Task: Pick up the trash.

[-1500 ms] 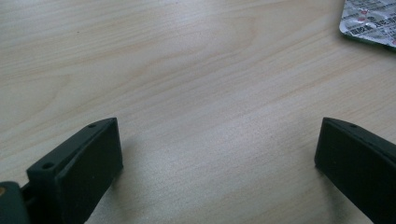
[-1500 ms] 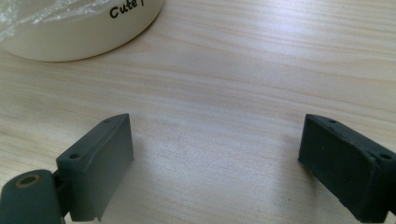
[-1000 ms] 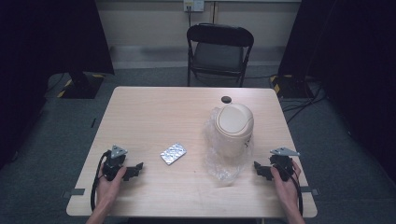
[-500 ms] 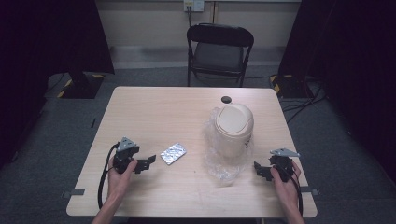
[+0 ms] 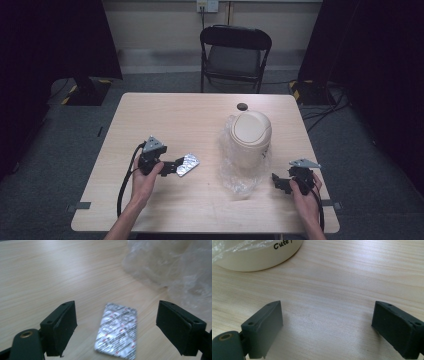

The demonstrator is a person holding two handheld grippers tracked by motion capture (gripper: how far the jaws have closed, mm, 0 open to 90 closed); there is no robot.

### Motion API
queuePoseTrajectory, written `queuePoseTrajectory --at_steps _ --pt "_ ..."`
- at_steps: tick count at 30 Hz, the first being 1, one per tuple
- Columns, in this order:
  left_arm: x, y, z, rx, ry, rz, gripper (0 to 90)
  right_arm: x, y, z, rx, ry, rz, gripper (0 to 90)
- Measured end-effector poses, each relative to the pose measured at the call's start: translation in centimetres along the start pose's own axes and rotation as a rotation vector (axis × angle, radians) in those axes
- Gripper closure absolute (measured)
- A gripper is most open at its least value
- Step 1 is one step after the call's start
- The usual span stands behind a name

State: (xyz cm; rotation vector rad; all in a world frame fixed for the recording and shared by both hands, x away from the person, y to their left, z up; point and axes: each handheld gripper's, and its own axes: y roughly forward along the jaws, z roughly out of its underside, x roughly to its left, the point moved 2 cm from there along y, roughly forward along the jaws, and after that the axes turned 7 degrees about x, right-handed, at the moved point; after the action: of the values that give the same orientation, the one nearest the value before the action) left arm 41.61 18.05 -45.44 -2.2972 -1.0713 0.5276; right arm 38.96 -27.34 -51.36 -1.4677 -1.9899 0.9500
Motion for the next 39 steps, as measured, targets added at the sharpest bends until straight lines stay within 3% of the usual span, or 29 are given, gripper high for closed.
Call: queuePoseTrajectory --at_steps 2,5,9,18,32,39 --pt "-0.4 0.3 -0.6 -0.004 -0.006 0.023 16.3 0.0 0.0 0.0 0.000 0.000 0.000 8.9" --pt "-1.0 0.8 -1.6 0.009 0.038 0.013 16.3 0.0 0.0 0.0 -0.001 -0.001 0.000 8.9" --pt "-1.7 1.4 -2.6 0.005 0.031 0.055 16.3 0.0 0.0 0.0 0.000 0.000 0.000 8.9" --pt "-3.3 2.0 -4.9 -0.017 0.069 0.069 16.2 0.0 0.0 0.0 0.000 0.000 0.000 8.9" --pt "-5.7 3.3 -8.7 -0.035 0.131 0.147 16.0 0.0 0.0 0.0 0.000 0.001 0.000 8.9" --pt "-6.5 4.6 -10.6 -0.054 0.138 0.185 15.8 0.0 0.0 0.0 0.000 -0.001 0.000 8.9"
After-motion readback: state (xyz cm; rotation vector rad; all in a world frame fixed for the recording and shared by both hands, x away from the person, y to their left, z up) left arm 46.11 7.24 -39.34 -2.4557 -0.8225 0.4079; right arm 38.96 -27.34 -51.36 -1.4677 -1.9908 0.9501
